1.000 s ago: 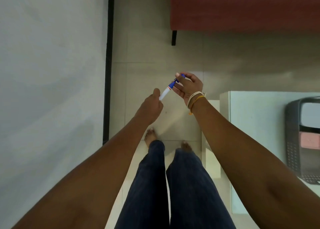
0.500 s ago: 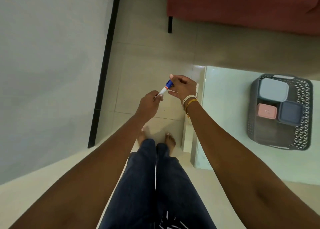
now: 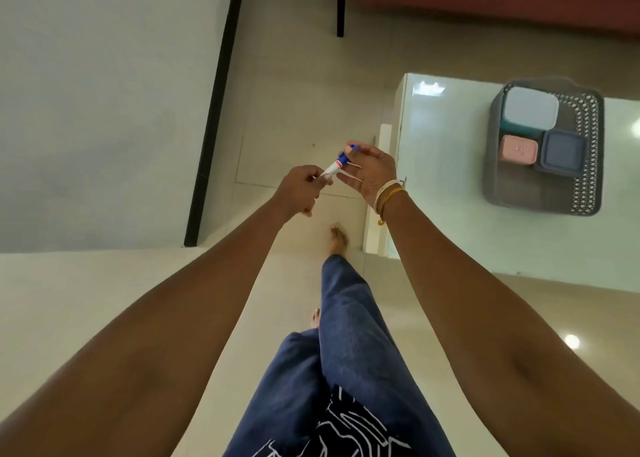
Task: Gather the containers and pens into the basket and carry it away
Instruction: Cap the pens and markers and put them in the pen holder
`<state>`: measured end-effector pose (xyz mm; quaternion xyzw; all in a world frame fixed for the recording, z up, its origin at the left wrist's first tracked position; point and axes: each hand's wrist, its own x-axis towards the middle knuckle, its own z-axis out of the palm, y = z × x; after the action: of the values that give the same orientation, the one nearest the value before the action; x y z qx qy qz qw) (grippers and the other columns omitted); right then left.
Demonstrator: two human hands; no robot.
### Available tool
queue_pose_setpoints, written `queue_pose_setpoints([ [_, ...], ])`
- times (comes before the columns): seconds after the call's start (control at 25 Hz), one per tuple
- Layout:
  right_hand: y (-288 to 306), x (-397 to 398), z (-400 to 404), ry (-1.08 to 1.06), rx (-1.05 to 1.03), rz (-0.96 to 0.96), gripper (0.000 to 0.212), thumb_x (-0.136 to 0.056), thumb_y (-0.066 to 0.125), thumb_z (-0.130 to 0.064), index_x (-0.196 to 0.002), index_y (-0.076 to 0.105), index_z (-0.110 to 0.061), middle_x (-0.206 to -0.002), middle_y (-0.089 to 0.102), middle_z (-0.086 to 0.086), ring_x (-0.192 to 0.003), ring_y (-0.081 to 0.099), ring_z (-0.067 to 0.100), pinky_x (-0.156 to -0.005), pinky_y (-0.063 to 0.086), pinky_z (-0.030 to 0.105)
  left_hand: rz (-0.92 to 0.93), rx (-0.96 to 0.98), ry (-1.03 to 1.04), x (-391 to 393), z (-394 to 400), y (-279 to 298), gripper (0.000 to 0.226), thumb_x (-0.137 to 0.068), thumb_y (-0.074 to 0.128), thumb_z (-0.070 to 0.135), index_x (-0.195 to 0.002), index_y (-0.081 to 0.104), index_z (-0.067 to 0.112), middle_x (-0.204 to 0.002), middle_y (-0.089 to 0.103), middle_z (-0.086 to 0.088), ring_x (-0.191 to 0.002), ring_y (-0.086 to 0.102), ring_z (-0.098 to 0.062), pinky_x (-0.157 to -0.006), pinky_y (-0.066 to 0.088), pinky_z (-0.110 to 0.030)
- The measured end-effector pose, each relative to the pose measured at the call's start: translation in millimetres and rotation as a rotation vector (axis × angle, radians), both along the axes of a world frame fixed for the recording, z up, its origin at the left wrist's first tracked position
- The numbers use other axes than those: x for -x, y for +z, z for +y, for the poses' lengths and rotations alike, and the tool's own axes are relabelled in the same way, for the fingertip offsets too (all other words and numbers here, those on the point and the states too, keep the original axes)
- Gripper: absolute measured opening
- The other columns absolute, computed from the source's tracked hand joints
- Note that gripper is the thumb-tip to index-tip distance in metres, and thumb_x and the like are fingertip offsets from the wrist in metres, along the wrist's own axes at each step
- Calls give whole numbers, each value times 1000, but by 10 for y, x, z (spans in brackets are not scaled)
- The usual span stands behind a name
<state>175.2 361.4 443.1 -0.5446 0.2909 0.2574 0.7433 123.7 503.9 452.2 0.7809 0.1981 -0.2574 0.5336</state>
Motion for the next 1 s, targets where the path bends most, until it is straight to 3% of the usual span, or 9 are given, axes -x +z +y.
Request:
queue_pose_setpoints([
  [0.12, -21, 575, -184, -26, -62, 76, 12, -91, 64, -11, -102, 61, -5, -95, 68, 14, -84, 69, 26, -76, 61, 35, 51, -35, -60, 459, -121, 43, 26, -97, 52, 32, -105, 65, 11, -74, 60, -1, -54, 58, -16, -47, 46, -21],
  [0.28, 5, 1158, -672, -255, -9, 126, 12, -89, 67, -10, -98, 61, -6, -85, 67, 11, -75, 67, 22, -75, 60, 37, 109, -128, -96, 949, -442, 98, 31, -98, 47, 33, -109, 64, 10, -92, 64, -5, -73, 60, -22, -53, 40, -24],
  [0.48, 81, 1434, -1562, -479, 10, 147, 9, -87, 69, -8, -83, 61, -9, -82, 67, 10, -73, 67, 22, -80, 58, 39, 128, -115, -183, 997, -1026, 195, 22, -96, 49, 29, -108, 64, 19, -97, 69, -4, -73, 62, -19, -54, 41, -23],
  [0.76, 56, 1313, -3114, -575, 68, 165, 9, -85, 72, -11, -83, 64, -8, -80, 69, 9, -71, 69, 20, -62, 59, 32, 119, -96, -279, 675, -2691, 183, 23, -94, 48, 31, -106, 64, 20, -98, 72, 0, -76, 66, -20, -59, 44, -26],
  [1.0, 232, 1168, -4839, -612, 109, 145, 9, -85, 71, -11, -81, 64, -8, -78, 68, 8, -70, 68, 19, -62, 59, 31, 82, -65, -322, 386, -4521, 307, 25, -95, 46, 27, -109, 64, 16, -93, 71, 0, -74, 66, -19, -56, 43, -25],
])
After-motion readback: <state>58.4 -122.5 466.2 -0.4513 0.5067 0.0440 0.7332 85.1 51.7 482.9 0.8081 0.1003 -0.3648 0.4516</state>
